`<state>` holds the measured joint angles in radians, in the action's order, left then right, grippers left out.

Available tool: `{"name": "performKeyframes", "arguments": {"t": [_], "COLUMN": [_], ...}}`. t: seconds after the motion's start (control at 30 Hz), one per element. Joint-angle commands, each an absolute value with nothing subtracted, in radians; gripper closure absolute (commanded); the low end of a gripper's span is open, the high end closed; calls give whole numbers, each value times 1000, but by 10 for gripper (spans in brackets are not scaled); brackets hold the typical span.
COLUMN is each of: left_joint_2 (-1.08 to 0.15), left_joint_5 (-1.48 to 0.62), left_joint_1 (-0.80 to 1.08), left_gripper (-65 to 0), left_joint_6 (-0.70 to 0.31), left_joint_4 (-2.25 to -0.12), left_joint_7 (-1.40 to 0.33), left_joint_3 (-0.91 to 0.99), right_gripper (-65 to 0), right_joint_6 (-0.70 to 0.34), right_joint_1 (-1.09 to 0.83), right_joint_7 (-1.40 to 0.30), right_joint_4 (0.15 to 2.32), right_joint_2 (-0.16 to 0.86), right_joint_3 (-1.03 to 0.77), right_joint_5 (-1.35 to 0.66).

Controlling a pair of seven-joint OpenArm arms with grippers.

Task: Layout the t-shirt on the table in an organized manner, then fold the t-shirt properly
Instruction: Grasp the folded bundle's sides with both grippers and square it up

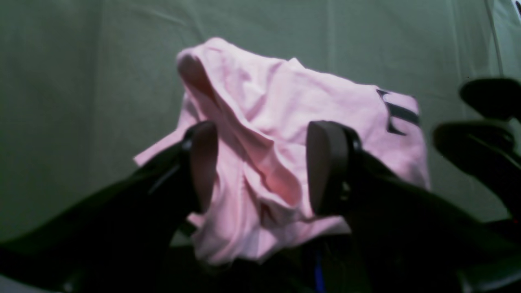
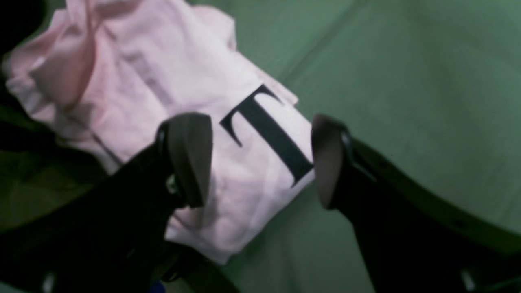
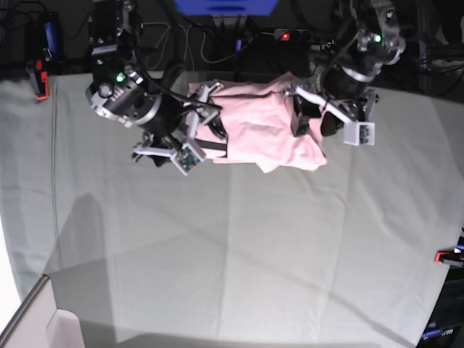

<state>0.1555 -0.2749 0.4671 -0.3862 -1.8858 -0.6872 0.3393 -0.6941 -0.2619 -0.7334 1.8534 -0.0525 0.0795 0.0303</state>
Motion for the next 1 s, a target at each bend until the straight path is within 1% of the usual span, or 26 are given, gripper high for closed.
{"name": "performKeyframes", "arguments": {"t": [0.0,0.27,0.4,0.7,0.73,0.77,0.9,0.93,0.97], "left_joint_2": [157,142,142,142,142,142,143,143,143], "left_joint_5": [-286,-289,-291,-291,-291,-291,-292,-292,-292], "left_joint_1": [466,450,458,452,452,452,432,432,432], "left_gripper": [-341,-341,-341,-336,-329,-308,-181,-164,-161], "left_joint_6": [-389,-389,-389,-389,-389,-392,-397,-397,-397], "left_joint_4": [-1877,-1770,-1784,-1764,-1748,-1736,-1681,-1673,-1672], "left_joint_7": [-670,-664,-668,-668,-668,-668,-668,-668,-668], "left_joint_3": [340,348,351,429,427,426,426,426,426], "right_gripper": [-384,-384,-384,-384,-384,-384,-384,-384,-384], "right_joint_6": [-698,-698,-698,-698,-698,-698,-698,-698,-698], "right_joint_1": [-252,-272,-274,-274,-274,-274,-274,-274,-275], "right_joint_7": [-710,-708,-710,-711,-711,-711,-711,-711,-711], "right_joint_4": [1876,1877,1879,1879,1879,1879,1879,1879,1879], "right_joint_2": [-56,-56,-56,-56,-56,-56,-56,-56,-56], "right_joint_3": [82,82,82,82,82,82,82,82,82], "right_joint_5": [16,16,16,16,16,16,16,16,16]}}
